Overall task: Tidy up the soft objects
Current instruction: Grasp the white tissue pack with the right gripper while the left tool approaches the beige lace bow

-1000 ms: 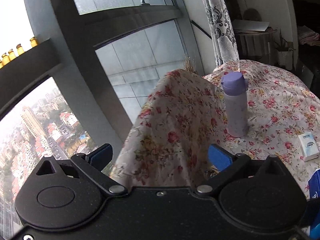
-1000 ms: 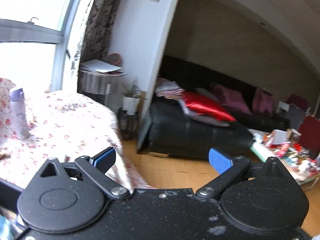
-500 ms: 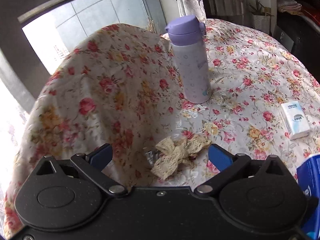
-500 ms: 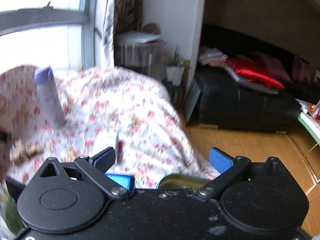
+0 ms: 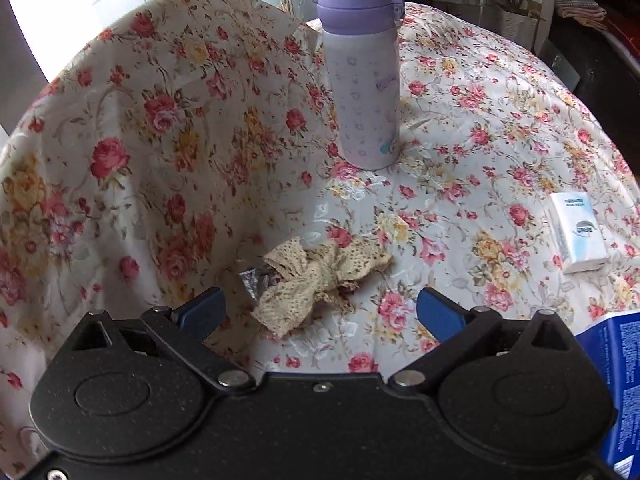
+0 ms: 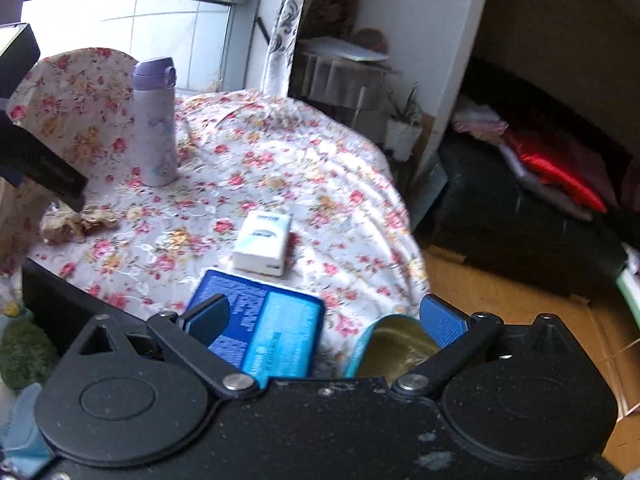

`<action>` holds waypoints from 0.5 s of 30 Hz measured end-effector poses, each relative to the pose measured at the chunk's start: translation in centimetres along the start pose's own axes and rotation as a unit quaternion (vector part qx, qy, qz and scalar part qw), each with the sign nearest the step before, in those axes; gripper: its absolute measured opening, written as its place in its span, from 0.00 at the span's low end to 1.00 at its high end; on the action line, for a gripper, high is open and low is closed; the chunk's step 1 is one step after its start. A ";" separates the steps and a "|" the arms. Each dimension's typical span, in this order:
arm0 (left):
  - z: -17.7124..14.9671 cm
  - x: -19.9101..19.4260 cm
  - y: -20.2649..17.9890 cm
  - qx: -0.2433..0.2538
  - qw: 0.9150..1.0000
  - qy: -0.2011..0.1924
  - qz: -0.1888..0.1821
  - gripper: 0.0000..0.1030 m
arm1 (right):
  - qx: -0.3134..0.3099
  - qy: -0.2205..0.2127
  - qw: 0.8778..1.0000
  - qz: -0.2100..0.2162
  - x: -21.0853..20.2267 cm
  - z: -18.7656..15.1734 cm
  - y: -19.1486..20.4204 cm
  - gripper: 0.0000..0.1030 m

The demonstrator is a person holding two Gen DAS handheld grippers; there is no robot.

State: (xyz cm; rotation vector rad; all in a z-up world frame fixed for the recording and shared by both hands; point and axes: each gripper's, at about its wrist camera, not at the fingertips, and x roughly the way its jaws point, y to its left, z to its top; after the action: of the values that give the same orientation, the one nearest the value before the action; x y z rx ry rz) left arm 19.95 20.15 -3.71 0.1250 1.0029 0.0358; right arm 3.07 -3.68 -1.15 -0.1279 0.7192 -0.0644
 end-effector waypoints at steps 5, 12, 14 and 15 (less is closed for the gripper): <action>0.0 0.7 0.6 -0.018 1.000 0.018 -0.008 0.96 | 0.025 0.023 0.999 0.006 0.9 1.0 -0.2 0.97; -0.1 0.8 1.4 -0.044 0.998 0.027 -0.024 0.96 | 0.039 0.044 0.998 0.012 4.6 4.4 1.4 0.91; -0.3 0.9 1.4 -0.044 0.998 0.030 -0.030 0.96 | 0.048 0.059 0.997 0.021 6.4 5.5 1.9 0.86; -0.3 0.9 1.3 -0.043 0.998 0.032 -0.032 0.96 | 0.053 0.068 0.996 0.023 7.3 6.0 2.1 0.83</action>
State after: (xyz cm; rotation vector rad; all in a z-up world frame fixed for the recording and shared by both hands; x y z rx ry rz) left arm 20.23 21.59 -4.50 0.0132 1.0668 0.0249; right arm 12.58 -1.77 -1.75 -0.0048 0.8527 -0.0671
